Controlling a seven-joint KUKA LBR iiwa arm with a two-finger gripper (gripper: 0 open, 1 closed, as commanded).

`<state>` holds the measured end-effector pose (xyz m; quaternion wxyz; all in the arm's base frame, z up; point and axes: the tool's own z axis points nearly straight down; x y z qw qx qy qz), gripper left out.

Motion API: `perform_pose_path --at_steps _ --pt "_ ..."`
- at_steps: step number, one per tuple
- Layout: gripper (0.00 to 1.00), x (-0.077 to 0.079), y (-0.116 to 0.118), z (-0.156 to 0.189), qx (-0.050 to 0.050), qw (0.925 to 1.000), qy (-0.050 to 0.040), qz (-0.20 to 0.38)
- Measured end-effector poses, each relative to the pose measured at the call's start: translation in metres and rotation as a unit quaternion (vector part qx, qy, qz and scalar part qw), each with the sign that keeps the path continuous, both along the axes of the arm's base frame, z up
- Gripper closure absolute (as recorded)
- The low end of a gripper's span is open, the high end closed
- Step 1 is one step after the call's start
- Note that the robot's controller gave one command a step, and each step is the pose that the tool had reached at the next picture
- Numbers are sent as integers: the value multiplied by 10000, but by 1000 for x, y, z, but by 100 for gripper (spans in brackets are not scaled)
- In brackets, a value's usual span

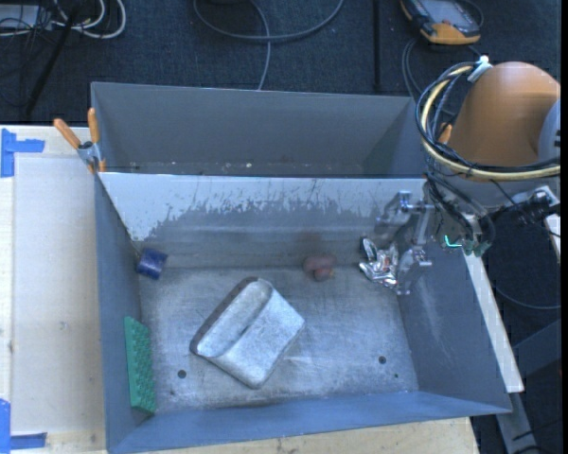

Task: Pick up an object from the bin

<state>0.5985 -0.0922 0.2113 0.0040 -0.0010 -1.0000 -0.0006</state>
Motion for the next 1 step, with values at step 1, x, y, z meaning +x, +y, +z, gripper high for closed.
perform_pose_path --at_steps 1 --pt "0 20 24 -72 5 9987 -4 -512"
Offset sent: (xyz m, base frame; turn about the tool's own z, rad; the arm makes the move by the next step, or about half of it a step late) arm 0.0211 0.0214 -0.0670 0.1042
